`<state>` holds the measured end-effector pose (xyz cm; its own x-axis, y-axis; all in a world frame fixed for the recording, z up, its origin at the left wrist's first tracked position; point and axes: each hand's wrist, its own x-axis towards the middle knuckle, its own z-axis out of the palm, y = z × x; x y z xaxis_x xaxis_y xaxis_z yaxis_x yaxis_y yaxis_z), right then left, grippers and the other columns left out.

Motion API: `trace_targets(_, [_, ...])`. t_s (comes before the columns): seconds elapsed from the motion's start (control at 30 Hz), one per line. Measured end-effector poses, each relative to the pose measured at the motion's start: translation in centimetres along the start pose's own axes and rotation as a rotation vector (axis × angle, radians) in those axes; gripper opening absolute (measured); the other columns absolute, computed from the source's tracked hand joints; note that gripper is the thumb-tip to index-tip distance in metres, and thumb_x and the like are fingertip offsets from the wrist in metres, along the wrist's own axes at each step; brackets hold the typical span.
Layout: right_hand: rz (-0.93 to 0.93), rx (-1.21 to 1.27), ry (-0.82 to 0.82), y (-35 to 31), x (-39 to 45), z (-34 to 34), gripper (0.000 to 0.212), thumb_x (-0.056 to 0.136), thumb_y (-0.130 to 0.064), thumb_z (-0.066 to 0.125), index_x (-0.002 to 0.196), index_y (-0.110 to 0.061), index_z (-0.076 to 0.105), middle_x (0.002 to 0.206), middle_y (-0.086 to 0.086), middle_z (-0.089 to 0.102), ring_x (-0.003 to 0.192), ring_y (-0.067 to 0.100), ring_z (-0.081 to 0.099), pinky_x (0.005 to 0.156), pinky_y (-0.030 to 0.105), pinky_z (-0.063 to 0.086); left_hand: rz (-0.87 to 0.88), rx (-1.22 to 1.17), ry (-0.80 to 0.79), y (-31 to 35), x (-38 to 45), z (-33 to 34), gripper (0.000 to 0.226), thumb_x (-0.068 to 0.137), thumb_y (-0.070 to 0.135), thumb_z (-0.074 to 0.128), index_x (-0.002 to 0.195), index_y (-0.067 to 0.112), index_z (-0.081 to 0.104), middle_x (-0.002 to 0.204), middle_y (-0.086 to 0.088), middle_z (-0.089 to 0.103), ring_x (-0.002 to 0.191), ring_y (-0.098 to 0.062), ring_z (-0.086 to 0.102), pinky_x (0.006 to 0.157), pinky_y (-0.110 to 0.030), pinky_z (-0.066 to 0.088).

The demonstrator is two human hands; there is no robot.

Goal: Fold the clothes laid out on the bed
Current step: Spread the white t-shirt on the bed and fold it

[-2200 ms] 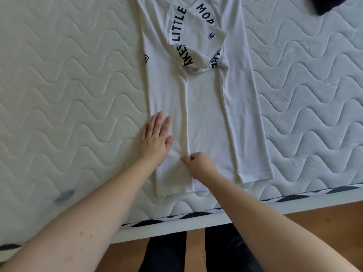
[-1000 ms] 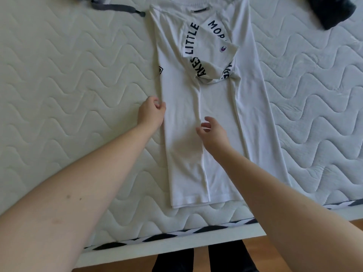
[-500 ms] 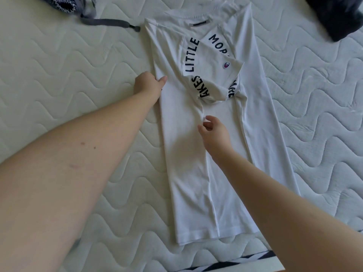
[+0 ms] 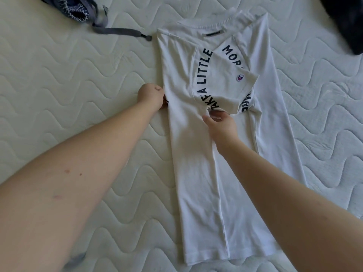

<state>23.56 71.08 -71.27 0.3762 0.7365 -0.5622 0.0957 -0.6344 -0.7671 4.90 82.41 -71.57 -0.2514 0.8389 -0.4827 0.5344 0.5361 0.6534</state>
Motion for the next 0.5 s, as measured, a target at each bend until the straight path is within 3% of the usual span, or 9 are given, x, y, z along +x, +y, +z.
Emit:
trace_targets(0.1, [0.023,0.017,-0.009,0.2,0.5,0.2,0.029,0.084,-0.035,0.071,0.109,-0.020,0.068,0.100,-0.005,0.073,0.095,0.013,0.068,0.093,0.036,0.053,-0.105,-0.181,-0.003,0.3,0.3,0.0,0.022,0.094,0.024,0.048,0.082,0.009,0.057,0.093,-0.020,0.068,0.075,-0.035,0.069,0.067,-0.044,0.060])
trace_targets(0.23, [0.052,0.041,-0.060,0.5,0.8,-0.1,0.026,0.083,-0.033,0.072,0.105,-0.018,0.070,0.096,-0.002,0.074,0.091,0.018,0.070,0.090,0.044,0.056,0.018,0.027,0.020,1.5,1.4,0.2,0.038,0.083,0.049,0.068,0.089,0.012,0.064,0.095,-0.011,0.071,0.085,-0.030,0.068,0.075,-0.039,0.058])
trace_targets(0.37, [0.087,0.088,-0.122,1.0,1.0,-0.4,0.030,0.076,-0.032,0.079,0.103,-0.019,0.072,0.092,0.000,0.075,0.089,0.020,0.071,0.089,0.044,0.057,0.093,0.195,-0.003,2.0,2.1,0.6,0.030,0.080,0.029,0.077,0.091,0.003,0.068,0.092,-0.010,0.072,0.085,-0.029,0.066,0.073,-0.034,0.054])
trace_targets(0.43, [0.103,0.099,-0.146,1.3,1.2,-0.7,0.024,0.074,-0.031,0.081,0.095,-0.020,0.073,0.087,-0.001,0.076,0.086,0.020,0.072,0.087,0.046,0.057,0.074,0.168,-0.013,1.8,2.5,0.5,0.024,0.084,0.022,0.072,0.093,0.000,0.070,0.093,-0.013,0.071,0.089,-0.031,0.067,0.071,-0.032,0.052])
trace_targets(0.5, [0.124,0.128,-0.157,1.5,1.5,-0.9,0.015,0.072,-0.029,0.083,0.083,-0.021,0.075,0.082,0.000,0.076,0.083,0.022,0.073,0.084,0.049,0.058,0.007,0.055,-0.063,1.6,2.9,0.2,0.018,0.088,0.015,0.068,0.098,0.000,0.070,0.101,-0.016,0.071,0.095,-0.033,0.067,0.080,-0.038,0.056])
